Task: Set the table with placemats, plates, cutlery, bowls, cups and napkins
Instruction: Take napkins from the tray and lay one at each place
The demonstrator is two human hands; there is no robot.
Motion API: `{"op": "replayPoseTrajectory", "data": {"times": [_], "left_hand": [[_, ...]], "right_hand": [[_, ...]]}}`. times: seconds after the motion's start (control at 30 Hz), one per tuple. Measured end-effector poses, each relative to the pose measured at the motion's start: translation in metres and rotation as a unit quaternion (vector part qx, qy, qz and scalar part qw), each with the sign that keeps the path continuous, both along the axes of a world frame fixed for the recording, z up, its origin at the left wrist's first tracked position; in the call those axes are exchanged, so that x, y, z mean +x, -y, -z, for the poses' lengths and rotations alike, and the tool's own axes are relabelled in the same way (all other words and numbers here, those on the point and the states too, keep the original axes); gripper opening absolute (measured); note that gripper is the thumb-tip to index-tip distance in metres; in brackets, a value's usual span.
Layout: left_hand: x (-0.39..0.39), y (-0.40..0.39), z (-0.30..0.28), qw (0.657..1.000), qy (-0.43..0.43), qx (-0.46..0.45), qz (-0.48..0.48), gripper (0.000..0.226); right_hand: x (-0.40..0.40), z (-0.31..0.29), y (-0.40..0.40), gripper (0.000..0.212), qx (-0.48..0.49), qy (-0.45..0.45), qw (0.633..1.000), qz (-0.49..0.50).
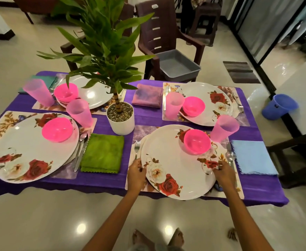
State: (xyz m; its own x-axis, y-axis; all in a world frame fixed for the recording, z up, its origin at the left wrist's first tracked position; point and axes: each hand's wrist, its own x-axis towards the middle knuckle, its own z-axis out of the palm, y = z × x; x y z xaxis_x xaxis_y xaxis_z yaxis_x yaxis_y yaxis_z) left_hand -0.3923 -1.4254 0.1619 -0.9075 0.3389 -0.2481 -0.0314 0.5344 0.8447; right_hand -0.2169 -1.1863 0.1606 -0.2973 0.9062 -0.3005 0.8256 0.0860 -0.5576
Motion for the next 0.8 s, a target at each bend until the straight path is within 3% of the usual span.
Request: {"op": "replayPoseTrajectory", "data": {"times": [0.27, 0.57, 0.8], "left_hand": [[0.002, -0.016, 0.000, 0.997, -0.008, -0.066, 0.031, 0.054], [0.013, -0.019, 0.003, 0.987, -0.038, -0.144, 0.052, 0.056], [0.034, -0.034, -0.002, 0.959, -0.186, -0.208, 0.058, 0.051]], "right_hand": [[0.003, 0.001, -0.001, 0.029, 0.002, -0.008, 1.000, -0.012], [0.004, 0.000, -0.003, 0.032, 0.013, -0.019, 1.000, -0.011], [0.022, -0.009, -0.006, 0.023, 0.086, -0.027, 0.994, -0.069]]}}
